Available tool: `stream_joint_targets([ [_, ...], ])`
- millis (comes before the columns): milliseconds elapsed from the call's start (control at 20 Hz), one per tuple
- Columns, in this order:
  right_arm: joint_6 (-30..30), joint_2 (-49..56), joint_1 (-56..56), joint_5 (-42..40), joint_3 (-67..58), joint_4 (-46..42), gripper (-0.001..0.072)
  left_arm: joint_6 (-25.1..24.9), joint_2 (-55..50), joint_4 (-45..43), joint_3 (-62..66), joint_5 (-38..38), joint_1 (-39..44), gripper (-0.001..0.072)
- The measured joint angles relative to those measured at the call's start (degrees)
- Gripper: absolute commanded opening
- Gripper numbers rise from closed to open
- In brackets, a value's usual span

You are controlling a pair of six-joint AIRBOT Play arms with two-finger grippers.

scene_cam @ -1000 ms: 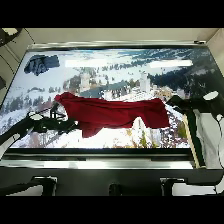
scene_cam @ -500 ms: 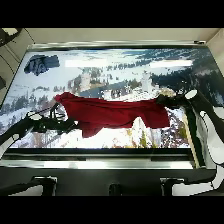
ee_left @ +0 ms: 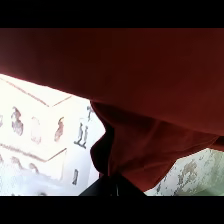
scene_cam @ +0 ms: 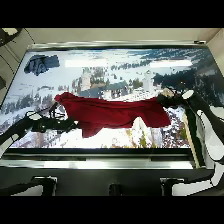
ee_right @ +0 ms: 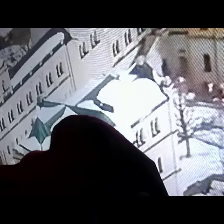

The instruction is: Fold the shirts.

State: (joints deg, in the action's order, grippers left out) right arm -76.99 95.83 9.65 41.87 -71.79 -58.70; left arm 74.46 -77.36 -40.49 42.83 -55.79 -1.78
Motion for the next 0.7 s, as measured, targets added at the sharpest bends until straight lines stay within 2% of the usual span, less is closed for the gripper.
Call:
stream_joint_targets([
  [250,-0.5,-4.6,0.1,1.7,-3.7,-3.8,0.0032,-1.0,1.7,-0.3,2.3,-0.2,0.0,0.0024],
  [500,-3.6,-7.3,2.4,9.1,-4.6,-10.3,0.0032,-1.2,2.8,-0.7,3.9,-0.3,-0.1,0.0024],
  [600,-2.8,-10.8,2.8,9.0,-4.7,-10.1,0.0032,-1.4,4.6,-0.9,6.6,-0.9,-0.8,0.0023],
  [700,-2.5,-16.5,3.1,5.5,-5.5,-9.7,0.0031,-1.4,7.8,-0.9,12.4,-1.3,-2.1,0.0023],
])
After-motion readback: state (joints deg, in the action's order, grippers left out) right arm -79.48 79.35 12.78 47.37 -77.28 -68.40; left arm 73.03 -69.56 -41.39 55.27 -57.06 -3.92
